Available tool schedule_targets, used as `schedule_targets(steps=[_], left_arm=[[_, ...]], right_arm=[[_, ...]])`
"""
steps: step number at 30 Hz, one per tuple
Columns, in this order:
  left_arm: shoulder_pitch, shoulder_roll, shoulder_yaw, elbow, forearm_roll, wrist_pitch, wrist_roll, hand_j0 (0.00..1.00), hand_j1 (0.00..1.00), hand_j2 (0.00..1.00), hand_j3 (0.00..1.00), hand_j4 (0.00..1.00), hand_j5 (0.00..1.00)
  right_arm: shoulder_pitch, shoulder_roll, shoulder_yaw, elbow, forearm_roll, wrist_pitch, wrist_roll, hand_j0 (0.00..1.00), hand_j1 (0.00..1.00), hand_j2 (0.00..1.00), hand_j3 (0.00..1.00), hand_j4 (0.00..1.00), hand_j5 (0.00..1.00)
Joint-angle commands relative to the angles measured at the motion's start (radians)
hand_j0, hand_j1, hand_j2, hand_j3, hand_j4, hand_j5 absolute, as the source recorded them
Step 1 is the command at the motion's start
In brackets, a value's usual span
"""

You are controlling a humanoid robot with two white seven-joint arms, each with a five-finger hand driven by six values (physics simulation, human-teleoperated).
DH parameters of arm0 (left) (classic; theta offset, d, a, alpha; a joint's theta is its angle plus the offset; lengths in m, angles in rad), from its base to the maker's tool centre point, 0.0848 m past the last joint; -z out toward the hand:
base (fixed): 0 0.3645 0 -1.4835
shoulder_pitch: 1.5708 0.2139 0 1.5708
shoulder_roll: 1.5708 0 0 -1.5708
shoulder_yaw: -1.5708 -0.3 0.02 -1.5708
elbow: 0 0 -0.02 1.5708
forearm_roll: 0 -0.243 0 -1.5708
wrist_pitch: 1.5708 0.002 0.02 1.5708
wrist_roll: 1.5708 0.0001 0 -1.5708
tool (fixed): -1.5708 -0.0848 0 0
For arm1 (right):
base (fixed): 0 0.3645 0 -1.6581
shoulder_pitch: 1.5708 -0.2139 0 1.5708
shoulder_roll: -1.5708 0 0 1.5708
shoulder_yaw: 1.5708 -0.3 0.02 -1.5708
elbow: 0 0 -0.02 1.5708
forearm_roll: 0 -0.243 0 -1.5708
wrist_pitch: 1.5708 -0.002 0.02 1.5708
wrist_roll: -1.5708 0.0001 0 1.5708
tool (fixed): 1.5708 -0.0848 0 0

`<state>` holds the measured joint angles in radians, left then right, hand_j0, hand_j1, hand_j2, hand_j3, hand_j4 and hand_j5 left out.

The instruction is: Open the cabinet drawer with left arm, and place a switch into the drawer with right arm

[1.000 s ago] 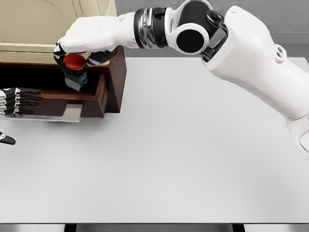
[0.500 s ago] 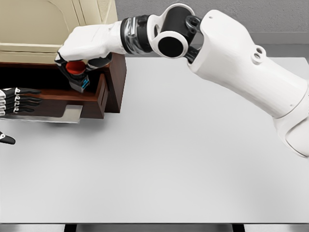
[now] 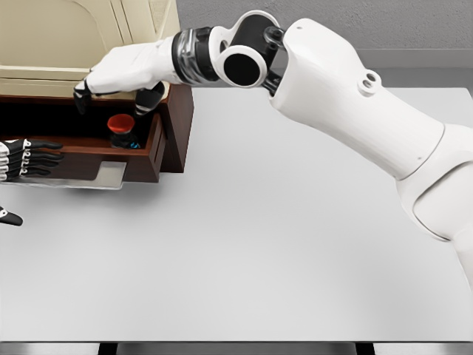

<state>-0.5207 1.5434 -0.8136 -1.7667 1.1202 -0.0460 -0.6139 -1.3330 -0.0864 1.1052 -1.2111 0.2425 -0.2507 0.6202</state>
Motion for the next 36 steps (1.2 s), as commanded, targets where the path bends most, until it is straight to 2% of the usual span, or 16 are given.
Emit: schedule_targets(steps=[1,2,4,5,8,11,13,15,16,19,21,23,29,31,33,36], left_arm=[[0.001,0.001,-0.012,0.003,-0.06,-0.002,0.003,1.0,1.0,1.0,1.0,1.0,1.0],[0.001,0.003,-0.012,0.003,-0.06,-0.002,0.003,1.0,1.0,1.0,1.0,1.0,1.0],[0.001,0.003,-0.012,0.003,-0.06,-0.002,0.003,1.0,1.0,1.0,1.0,1.0,1.0],[0.001,0.003,-0.009,0.003,-0.06,-0.002,0.003,1.0,1.0,1.0,1.0,1.0,1.0],[-0.001,0.014,0.008,0.003,-0.06,-0.002,0.003,1.0,1.0,1.0,1.0,1.0,1.0],[-0.005,0.024,0.028,0.003,-0.059,-0.005,0.003,1.0,1.0,1.0,1.0,1.0,1.0],[-0.005,0.024,0.056,0.003,-0.054,-0.005,0.003,1.0,1.0,1.0,1.0,1.0,1.0],[-0.007,0.023,0.079,0.001,-0.048,-0.005,0.003,1.0,1.0,1.0,1.0,1.0,1.0],[-0.009,0.02,0.087,0.001,-0.043,-0.005,0.003,1.0,1.0,1.0,1.0,1.0,1.0],[-0.015,0.003,0.125,0.001,-0.039,-0.044,0.003,1.0,1.0,1.0,1.0,1.0,1.0],[-0.024,-0.026,0.133,0.001,-0.039,-0.235,0.003,1.0,1.0,1.0,1.0,1.0,1.0],[-0.051,-0.057,0.134,0.001,-0.042,-0.344,0.003,1.0,1.0,1.0,1.0,1.0,1.0],[-0.071,-0.252,0.129,0.001,-0.077,-0.348,0.003,1.0,1.0,1.0,1.0,1.0,1.0],[-0.071,-0.315,0.126,0.001,-0.109,-0.348,0.003,1.0,1.0,1.0,1.0,1.0,1.0],[-0.071,-0.368,0.12,0.001,-0.16,-0.345,0.003,1.0,1.0,1.0,1.0,1.0,1.0],[-0.116,-0.474,0.111,0.001,-0.214,-0.341,0.003,1.0,1.0,1.0,1.0,1.0,1.0]], right_arm=[[0.0,-0.003,-0.001,0.019,0.084,-0.004,-0.009,1.0,1.0,1.0,1.0,1.0,1.0],[0.0,-0.013,-0.002,0.005,0.083,-0.01,-0.009,1.0,1.0,1.0,1.0,1.0,1.0],[0.005,-0.062,-0.008,-0.021,0.06,-0.11,-0.009,1.0,1.0,1.0,1.0,1.0,1.0],[0.012,-0.114,-0.013,-0.044,0.018,-0.176,-0.009,1.0,1.0,1.0,1.0,1.0,1.0],[0.049,-0.274,-0.057,-0.05,-0.112,-0.36,-0.009,1.0,1.0,1.0,1.0,1.0,1.0],[0.087,-0.42,-0.062,-0.053,-0.313,-0.36,-0.009,1.0,1.0,1.0,1.0,1.0,1.0],[0.129,-0.527,-0.077,-0.044,-0.325,-0.36,-0.009,1.0,1.0,1.0,1.0,1.0,1.0],[0.175,-0.592,-0.122,-0.039,-0.325,-0.36,-0.009,1.0,1.0,1.0,1.0,1.0,1.0],[0.19,-0.608,-0.142,-0.035,-0.321,-0.36,-0.009,1.0,1.0,1.0,1.0,1.0,1.0],[0.238,-0.61,-0.151,0.065,-0.321,-0.36,-0.009,1.0,1.0,1.0,1.0,1.0,1.0],[0.261,-0.627,-0.15,0.119,-0.319,-0.36,-0.009,1.0,1.0,1.0,1.0,1.0,1.0],[0.281,-0.638,-0.145,0.153,-0.319,-0.36,-0.009,1.0,1.0,1.0,1.0,1.0,1.0],[0.304,-0.638,-0.169,0.166,-0.318,-0.36,-0.009,1.0,1.0,1.0,1.0,1.0,1.0],[0.342,-0.639,-0.212,0.168,-0.318,-0.36,-0.009,1.0,1.0,1.0,1.0,1.0,1.0],[0.348,-0.638,-0.211,0.168,-0.318,-0.36,-0.009,1.0,1.0,1.0,1.0,1.0,1.0],[0.359,-0.639,-0.212,0.17,-0.318,-0.36,-0.009,1.0,1.0,1.0,1.0,1.0,1.0]])
